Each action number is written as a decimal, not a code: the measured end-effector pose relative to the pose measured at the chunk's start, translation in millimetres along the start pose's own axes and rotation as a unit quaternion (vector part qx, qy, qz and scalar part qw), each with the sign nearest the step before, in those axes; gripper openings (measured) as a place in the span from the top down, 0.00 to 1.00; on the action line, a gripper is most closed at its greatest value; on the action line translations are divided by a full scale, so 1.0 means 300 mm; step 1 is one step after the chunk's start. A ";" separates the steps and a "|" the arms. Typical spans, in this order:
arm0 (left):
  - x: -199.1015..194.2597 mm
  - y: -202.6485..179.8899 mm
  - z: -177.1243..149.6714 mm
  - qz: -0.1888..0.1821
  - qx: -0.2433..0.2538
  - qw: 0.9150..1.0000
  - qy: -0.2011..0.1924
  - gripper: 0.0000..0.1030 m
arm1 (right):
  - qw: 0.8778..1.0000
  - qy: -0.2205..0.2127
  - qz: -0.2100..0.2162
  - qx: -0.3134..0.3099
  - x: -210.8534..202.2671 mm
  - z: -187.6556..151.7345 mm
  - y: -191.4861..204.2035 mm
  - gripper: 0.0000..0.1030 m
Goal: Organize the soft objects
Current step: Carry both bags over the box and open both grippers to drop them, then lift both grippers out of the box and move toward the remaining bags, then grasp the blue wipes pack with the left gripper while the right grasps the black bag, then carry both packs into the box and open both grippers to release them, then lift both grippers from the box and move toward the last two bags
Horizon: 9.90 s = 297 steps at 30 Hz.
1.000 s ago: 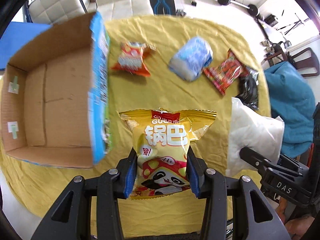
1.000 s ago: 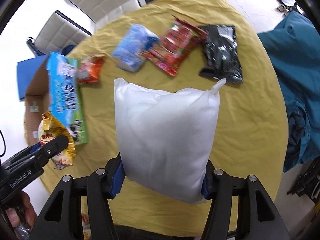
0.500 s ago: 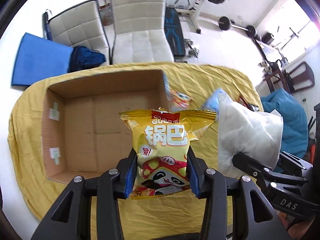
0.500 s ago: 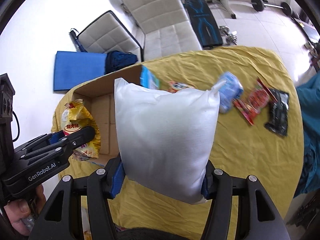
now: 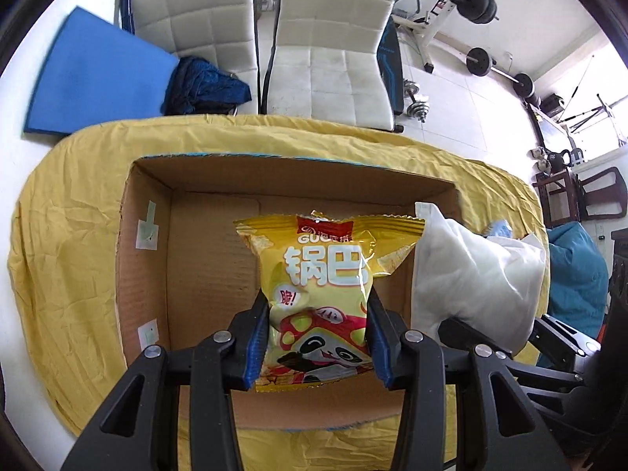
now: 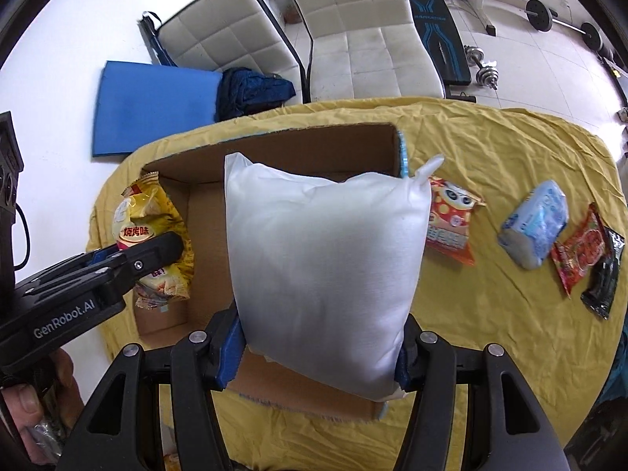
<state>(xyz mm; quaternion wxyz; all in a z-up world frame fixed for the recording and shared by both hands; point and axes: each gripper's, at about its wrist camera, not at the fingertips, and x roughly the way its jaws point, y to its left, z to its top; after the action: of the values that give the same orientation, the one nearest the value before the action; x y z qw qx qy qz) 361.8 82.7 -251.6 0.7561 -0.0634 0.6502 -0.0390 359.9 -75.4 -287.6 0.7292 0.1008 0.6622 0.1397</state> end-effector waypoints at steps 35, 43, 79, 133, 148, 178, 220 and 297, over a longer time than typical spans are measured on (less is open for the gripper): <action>0.564 0.147 0.166 -0.014 0.013 0.988 0.150 0.26 | 0.993 0.075 -0.088 0.020 0.498 0.192 0.050 0.20; 0.399 0.178 0.133 -0.022 -0.008 0.994 0.110 0.16 | 0.992 0.054 -0.112 0.010 0.378 0.133 0.075 0.12; -0.244 0.083 -0.318 0.046 -0.003 0.995 -0.090 0.00 | 0.996 -0.073 -0.046 -0.034 -0.229 -0.347 0.174 0.00; 0.825 -0.908 -0.043 0.008 0.071 0.983 0.169 0.46 | 0.966 0.116 -0.125 0.194 0.138 -0.266 -1.465 0.38; 0.855 -0.894 -0.265 0.029 0.106 0.976 0.186 0.47 | 0.955 0.126 -0.134 0.234 0.194 -0.376 -1.486 0.35; 0.149 -0.744 -0.312 -0.042 0.084 0.995 0.036 0.55 | 0.990 -0.022 -0.084 0.110 -0.262 -0.374 -0.782 0.47; 0.304 0.351 -0.020 0.020 -0.047 0.995 0.083 0.55 | 0.986 0.132 -0.095 0.034 0.593 -0.153 0.046 0.47; -0.338 0.109 -0.433 0.058 0.005 0.992 -0.111 0.00 | 0.992 -0.092 -0.081 -0.027 -0.338 -0.447 0.180 0.00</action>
<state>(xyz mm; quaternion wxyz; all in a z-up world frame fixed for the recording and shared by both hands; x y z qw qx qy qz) 217.2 123.5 -176.1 0.8251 -0.0258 0.5644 0.0086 214.3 -63.8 -188.5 0.7986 0.0400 0.5941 0.0880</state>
